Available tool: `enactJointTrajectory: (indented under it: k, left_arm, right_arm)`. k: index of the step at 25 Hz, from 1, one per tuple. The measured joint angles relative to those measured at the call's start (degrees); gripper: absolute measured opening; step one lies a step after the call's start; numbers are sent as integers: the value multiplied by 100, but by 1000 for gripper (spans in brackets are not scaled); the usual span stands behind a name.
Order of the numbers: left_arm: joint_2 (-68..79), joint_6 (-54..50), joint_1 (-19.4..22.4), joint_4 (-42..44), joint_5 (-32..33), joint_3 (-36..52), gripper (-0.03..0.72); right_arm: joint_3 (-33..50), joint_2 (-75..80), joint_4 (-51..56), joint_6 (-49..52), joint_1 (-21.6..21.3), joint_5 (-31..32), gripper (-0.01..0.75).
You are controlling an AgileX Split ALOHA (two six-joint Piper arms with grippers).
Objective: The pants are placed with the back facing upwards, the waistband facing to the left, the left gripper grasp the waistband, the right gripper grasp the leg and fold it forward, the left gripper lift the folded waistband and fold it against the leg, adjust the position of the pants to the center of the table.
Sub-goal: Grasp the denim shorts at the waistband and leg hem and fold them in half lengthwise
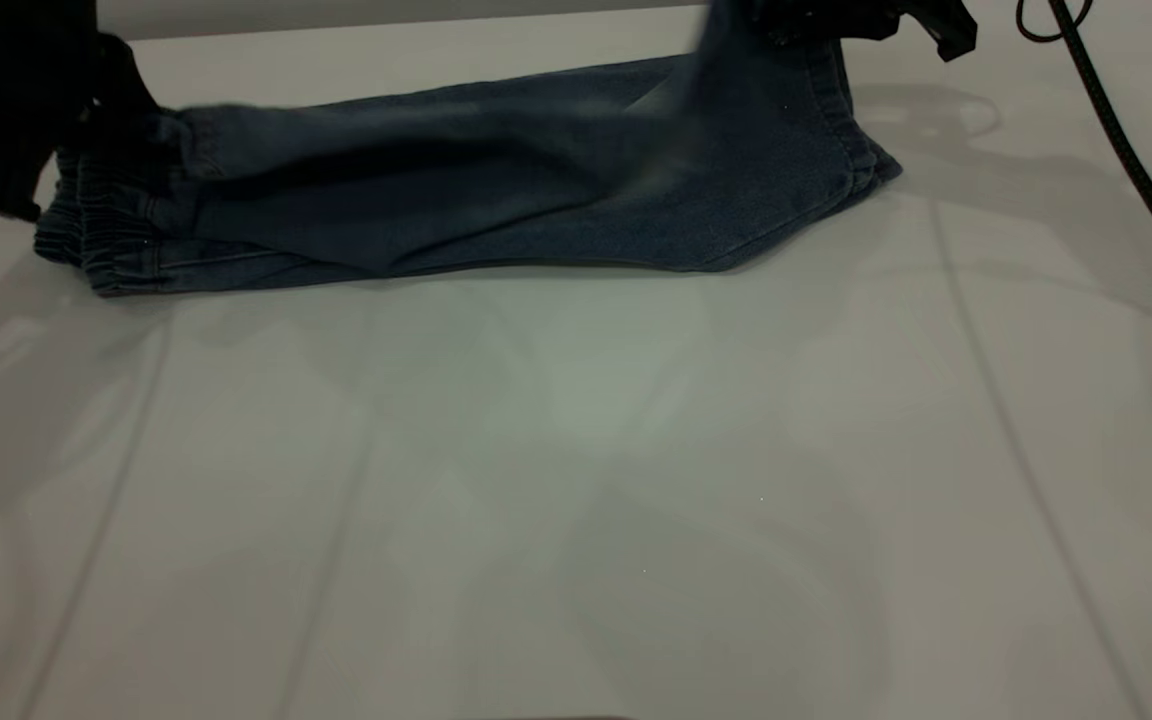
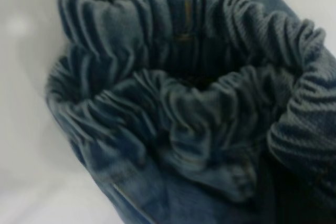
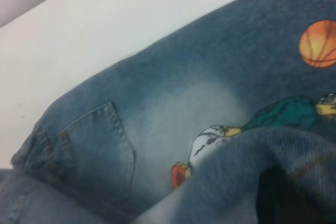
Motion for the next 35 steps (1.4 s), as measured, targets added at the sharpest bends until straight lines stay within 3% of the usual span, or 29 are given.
enactJointTrajectory:
  k: [10,19,25,31,35]
  left_arm:
    - [501,956,38,-2,-3,-565,90]
    - [728,836,38,-602,-181,-647,102]
    - [753,1087,38,-467,-314,-671,187]
    - [754,1436,38,-384,-366,-672,393]
    - [754,2045,38,-378,-365,-677,454]
  right_arm:
    - [-37,244,224,207,-4,-306,25]
    - [-37,307,1254,578,-4,-622,25]
    - [-37,307,1422,597,-4,-642,47]
    - [-37,307,1656,590,-4,-643,190]
    - [-37,307,1675,428,-11,-562,349]
